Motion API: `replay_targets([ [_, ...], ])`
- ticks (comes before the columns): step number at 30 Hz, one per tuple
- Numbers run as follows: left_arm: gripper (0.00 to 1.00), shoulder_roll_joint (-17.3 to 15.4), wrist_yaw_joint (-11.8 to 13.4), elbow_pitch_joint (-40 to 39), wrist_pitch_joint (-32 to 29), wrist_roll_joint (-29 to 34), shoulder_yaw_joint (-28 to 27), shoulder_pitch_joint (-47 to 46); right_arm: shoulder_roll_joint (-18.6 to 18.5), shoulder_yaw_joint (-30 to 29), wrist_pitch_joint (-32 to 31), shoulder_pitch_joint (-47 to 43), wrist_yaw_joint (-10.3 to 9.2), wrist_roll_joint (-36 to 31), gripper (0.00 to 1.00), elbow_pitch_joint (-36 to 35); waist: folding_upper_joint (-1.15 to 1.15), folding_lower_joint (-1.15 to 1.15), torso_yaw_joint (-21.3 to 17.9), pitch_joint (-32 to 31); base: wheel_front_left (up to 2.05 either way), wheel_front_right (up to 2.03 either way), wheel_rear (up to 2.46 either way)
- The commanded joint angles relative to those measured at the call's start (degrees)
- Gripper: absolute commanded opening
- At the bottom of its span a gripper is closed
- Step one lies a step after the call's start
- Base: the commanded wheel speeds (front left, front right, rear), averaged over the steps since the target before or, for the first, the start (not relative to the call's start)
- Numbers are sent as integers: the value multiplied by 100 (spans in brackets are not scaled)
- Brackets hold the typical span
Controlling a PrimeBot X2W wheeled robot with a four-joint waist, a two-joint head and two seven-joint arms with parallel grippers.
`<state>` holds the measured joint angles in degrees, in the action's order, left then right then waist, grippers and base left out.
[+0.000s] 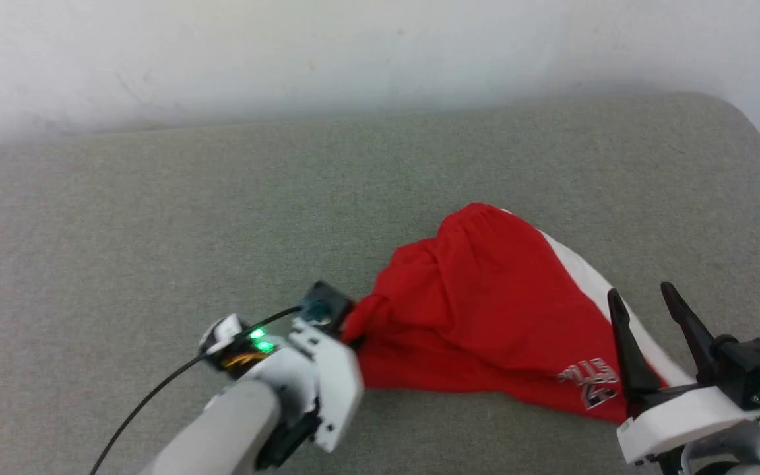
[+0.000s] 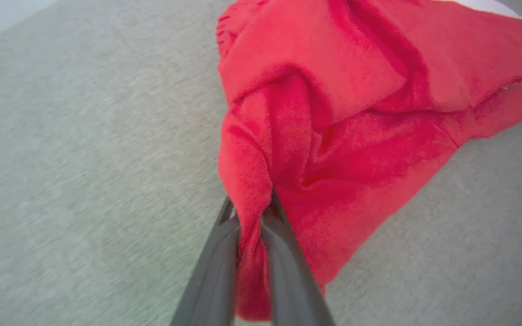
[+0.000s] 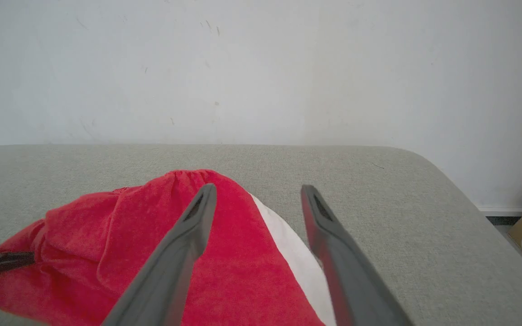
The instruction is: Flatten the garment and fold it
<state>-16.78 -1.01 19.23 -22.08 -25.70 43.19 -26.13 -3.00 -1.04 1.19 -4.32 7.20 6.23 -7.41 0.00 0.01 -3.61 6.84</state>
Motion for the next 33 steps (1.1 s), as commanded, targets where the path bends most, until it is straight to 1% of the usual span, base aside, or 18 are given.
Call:
replay_targets([
  [1, 0, -170, 153, -186, 40, -56, -114, 251, 13, -13, 32, -78, 29, 31, 100, 5, 0, -1, 116, -104, 0, 0, 0],
  [5, 0, -800, 861, -1145, -41, -251, -592, 1158, 13, -35, 21, -181, 29, 43, 100, -2, 0, -1, 265, -213, 0, 0, 0],
  [8, 0, -1151, 1464, -1847, -151, -463, -958, 1980, 13, -40, 12, -249, 29, 44, 100, 11, 0, -1, 379, -276, 0, 0, 0],
  [10, 0, -1323, 1849, -2221, -221, -606, -1169, 2545, 13, -39, 6, -285, 29, 42, 100, 13, 0, -1, 453, -309, 0, 0, 0],
  [12, 0, -1436, 2173, -2508, -274, -737, -1333, 3059, 13, -50, -10, -322, 29, 36, 100, 19, 0, -1, 529, -336, 0, 0, 0],
  [14, 0, -1505, 2398, -2713, -362, -878, -1417, 3515, 13, -45, -20, -345, 29, 26, 100, 22, 0, -1, 585, -357, 0, 0, 0],
  [15, 0, -1522, 2469, -2795, -399, -950, -1437, 3709, 13, -41, -23, -351, 29, 18, 100, 24, 0, -1, 607, -364, 0, 0, 0],
  [17, 0, -1510, 2539, -2913, -495, -1119, -1430, 4027, 13, -34, -35, -355, 29, 7, 100, 22, 0, -1, 637, -378, 0, 0, 0],
  [19, 0, -1478, 2524, -2995, -553, -1243, -1387, 4206, 13, -27, -57, -360, 29, 1, 100, 3, 0, -1, 656, -388, 0, 0, 0],
  [21, 100, -1424, 2502, -3071, -419, -1261, -1432, 4190, 13, -38, -69, -368, 29, -2, 100, -22, 0, -1, 684, -397, 0, 0, 0],
  [24, 100, -1384, 2476, -3241, -61, -1160, -1626, 3930, 13, -43, -89, -379, 29, -3, 100, -51, 0, -1, 703, -420, 0, 0, 0],
  [28, 100, -1466, 2328, -3502, 302, -959, -1852, 3383, 13, -30, -119, -383, 29, -14, 100, -89, 0, -1, 667, -443, 0, 0, 0],
  [31, 100, -1513, 2181, -3492, 440, -783, -1933, 2804, 13, -47, -134, -362, 29, -12, 100, -117, 0, -1, 602, -410, 0, 0, 0],
  [33, 100, -1443, 2016, -3331, 415, -772, -1879, 2384, 13, -33, -136, -327, 29, -14, 100, -123, 0, -1, 542, -361, 0, 0, 0],
])
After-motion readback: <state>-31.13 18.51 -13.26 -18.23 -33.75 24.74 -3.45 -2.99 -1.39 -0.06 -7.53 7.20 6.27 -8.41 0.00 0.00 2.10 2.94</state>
